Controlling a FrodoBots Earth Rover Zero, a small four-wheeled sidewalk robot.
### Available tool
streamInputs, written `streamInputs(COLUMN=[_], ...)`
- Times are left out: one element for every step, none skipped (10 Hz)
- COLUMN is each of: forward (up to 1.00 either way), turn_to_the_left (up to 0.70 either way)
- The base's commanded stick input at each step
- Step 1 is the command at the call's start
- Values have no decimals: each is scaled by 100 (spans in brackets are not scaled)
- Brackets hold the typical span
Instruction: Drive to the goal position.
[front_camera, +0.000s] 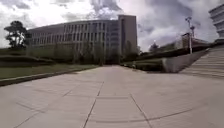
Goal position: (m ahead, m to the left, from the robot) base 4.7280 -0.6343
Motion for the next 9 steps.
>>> streamInputs(forward=[100,100,100,100,100,100,100,100,100], turn_to_the_left=[0,0,0,0,0,0,0,0,0])
